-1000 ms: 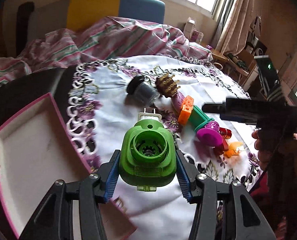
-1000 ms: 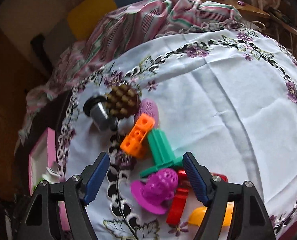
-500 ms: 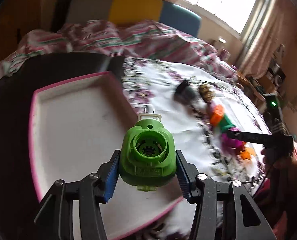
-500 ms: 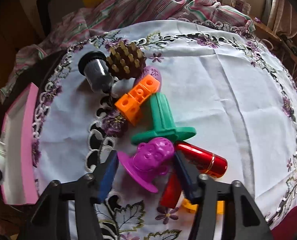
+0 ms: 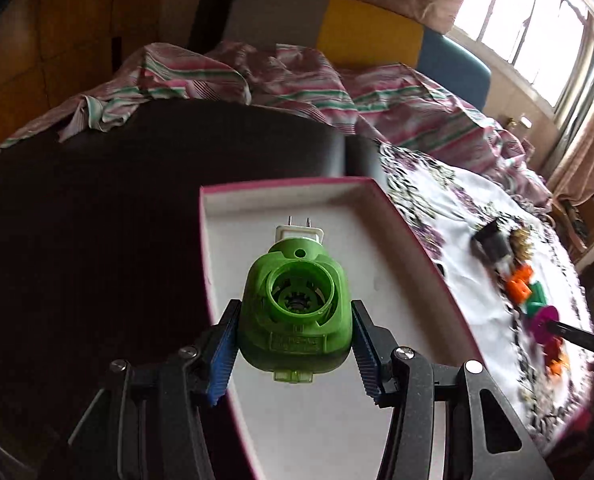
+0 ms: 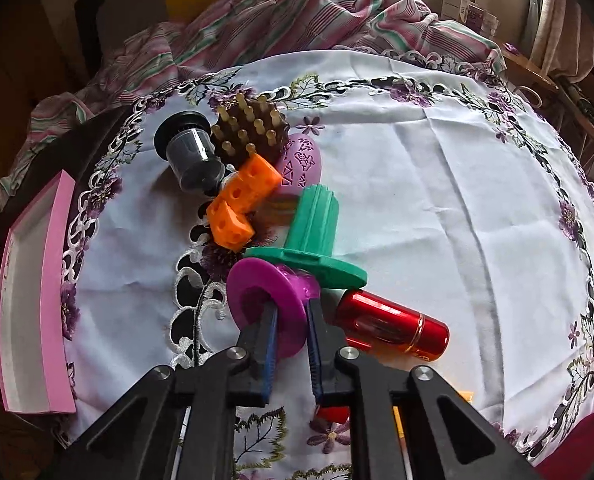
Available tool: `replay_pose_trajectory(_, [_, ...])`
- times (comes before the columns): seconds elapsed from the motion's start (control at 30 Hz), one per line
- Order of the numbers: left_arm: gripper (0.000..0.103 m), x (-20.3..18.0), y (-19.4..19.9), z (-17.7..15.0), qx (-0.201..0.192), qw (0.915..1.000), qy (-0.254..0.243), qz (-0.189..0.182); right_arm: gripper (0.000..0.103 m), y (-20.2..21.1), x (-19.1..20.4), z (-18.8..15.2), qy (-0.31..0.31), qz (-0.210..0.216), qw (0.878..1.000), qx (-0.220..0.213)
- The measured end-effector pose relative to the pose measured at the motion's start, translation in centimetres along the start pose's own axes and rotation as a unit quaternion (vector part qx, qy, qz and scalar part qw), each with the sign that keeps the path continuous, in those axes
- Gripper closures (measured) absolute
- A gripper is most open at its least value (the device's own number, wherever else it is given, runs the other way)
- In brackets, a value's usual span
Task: Organize rigid objects
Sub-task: 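Carry the green device into the pink-rimmed tray and open the left tool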
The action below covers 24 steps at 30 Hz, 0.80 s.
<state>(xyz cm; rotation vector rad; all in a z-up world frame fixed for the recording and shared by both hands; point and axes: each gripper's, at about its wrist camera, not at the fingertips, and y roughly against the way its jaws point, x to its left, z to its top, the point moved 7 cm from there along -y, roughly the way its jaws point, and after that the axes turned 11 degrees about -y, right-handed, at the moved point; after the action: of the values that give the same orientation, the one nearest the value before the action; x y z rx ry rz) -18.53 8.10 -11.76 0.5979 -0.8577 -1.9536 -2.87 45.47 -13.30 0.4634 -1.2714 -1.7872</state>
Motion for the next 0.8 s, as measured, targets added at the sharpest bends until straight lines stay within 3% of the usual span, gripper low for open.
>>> replay_pose_trajectory(0.37, [0.05, 1.6, -2.8, 2.6, 0.009, 0.9989, -0.012, 0.045, 0.091, 0.4, 1.0, 0.0, 0.009, 0.033, 0.999, -0.002])
replay_pose_trajectory(0.7, [0.049, 2.9, -5.1, 3.5, 0.015, 0.9969, -0.016, 0.075, 0.091, 0.0, 0.9, -0.2, 0.016, 0.019, 1.0, 0.001])
replay_pose_trajectory(0.73, [0.048, 3.0, -5.2, 3.5, 0.014, 0.9969, -0.015, 0.075, 0.091, 0.0, 0.9, -0.1, 0.017, 0.019, 1.0, 0.0])
replay_pose_trajectory(0.8, [0.034, 3.0, -5.0, 3.4, 0.011, 0.9968, -0.012, 0.078, 0.091, -0.1, 1.0, -0.1, 0.018, 0.018, 1.0, 0.001])
